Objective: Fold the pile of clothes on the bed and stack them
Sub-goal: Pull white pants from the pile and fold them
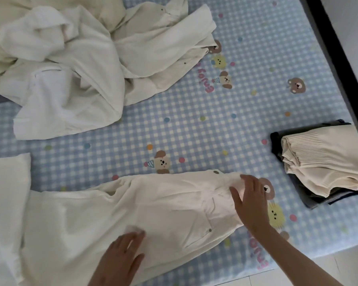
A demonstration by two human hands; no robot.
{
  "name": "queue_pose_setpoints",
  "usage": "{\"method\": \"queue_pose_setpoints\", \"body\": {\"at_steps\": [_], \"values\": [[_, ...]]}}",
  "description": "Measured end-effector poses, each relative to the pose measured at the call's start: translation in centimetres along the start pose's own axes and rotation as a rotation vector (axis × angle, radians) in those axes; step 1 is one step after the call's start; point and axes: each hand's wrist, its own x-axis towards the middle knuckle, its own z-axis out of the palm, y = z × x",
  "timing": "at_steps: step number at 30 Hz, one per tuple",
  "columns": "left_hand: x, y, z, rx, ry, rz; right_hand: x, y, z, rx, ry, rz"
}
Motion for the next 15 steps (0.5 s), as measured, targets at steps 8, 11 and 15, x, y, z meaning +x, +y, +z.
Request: {"method": "queue_pose_setpoints", "body": {"at_steps": [8, 11, 15], "values": [[6.3, 6.8, 4.9, 0.124, -0.226, 0.169, 0.5, 0.9, 3.0, -0.073, -0.23, -0.03], [6.1, 6.6, 6.4, 0.106, -0.252, 0.137, 1.4, 1.4, 3.0, -0.047, -0.275, 0.025], [5.3, 6.1, 6.8, 0.114, -0.305, 0.186, 0.6, -1.8, 3.1, -0.117, -0.093, -0.111]]}}
